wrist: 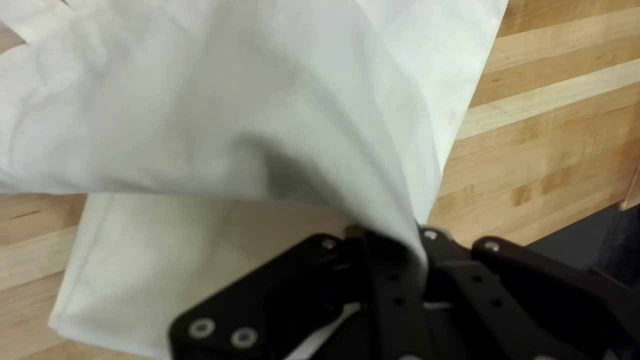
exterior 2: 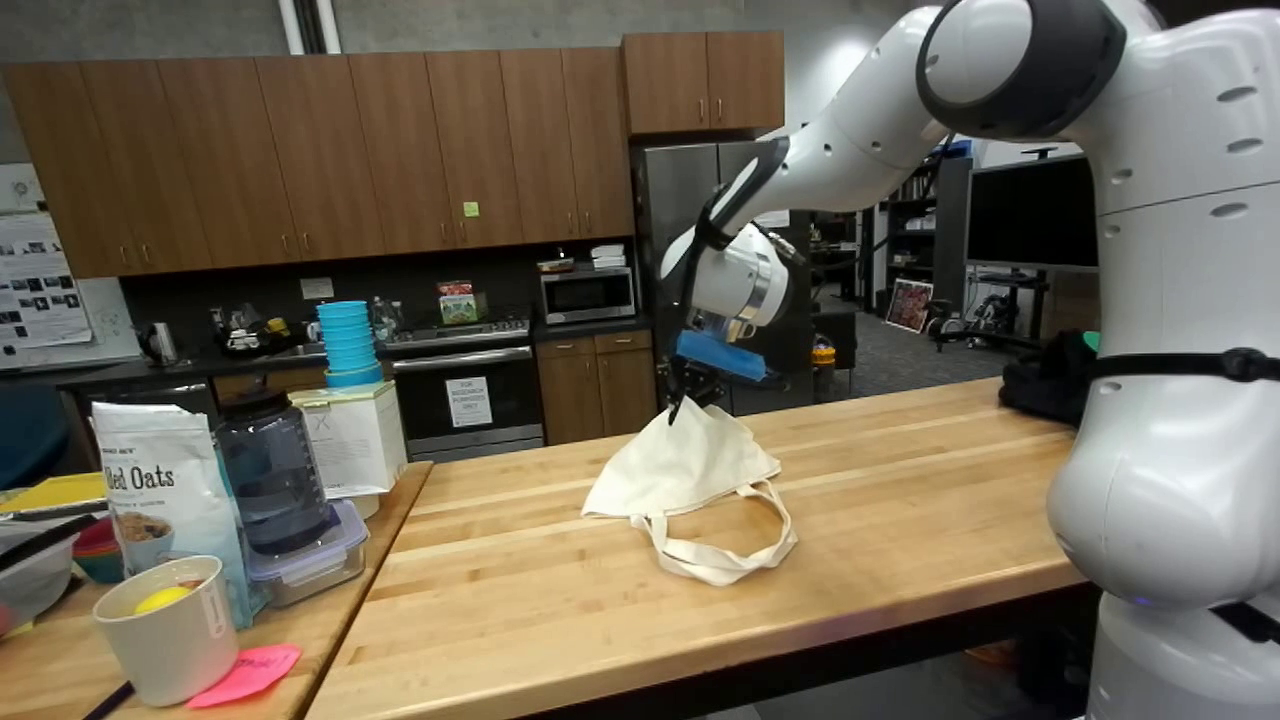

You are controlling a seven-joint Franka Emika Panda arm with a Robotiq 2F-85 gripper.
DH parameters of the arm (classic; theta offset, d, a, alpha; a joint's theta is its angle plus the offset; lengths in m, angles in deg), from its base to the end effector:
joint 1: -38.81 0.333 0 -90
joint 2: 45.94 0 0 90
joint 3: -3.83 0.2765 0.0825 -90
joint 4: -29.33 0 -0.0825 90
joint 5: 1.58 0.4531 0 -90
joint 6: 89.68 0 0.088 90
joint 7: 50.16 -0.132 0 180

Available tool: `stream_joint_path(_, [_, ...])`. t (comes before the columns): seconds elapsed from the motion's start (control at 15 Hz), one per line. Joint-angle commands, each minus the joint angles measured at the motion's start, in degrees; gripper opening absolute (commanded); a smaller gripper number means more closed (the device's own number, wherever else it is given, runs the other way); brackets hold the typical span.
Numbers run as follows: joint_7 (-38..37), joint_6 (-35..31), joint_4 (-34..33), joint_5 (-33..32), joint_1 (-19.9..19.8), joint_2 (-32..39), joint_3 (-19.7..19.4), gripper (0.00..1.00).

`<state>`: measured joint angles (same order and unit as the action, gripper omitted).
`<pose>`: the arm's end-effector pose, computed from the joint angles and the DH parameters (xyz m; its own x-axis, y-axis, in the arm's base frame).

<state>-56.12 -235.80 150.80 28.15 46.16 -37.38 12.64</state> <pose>0.6184 0.1800 0.2646 0.9583 -0.2476 0.1430 -0.1685 -0.8931 -0.4171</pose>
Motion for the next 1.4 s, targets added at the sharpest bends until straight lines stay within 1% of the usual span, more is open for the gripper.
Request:
stream_joint_path(0.0, [1.41,-4.08,4.37,1.66,-0.88,-2.64,0.13,0.01])
stream_joint_path(0.2, [1.92,-6.76,6.32,2.86,-1.51,-2.7,0.08,0.01])
stream_joint_path(0.4, [3.18,-8.22,7.69,5.35,-2.22,-2.72,0.12,0.01])
stream_joint_path(1.0, [6.88,-11.53,10.67,11.61,-3.11,-1.84,0.04,0.01])
stream_joint_path(1.33, [9.42,-12.54,11.74,15.49,-4.31,-1.31,-0.28,0.01])
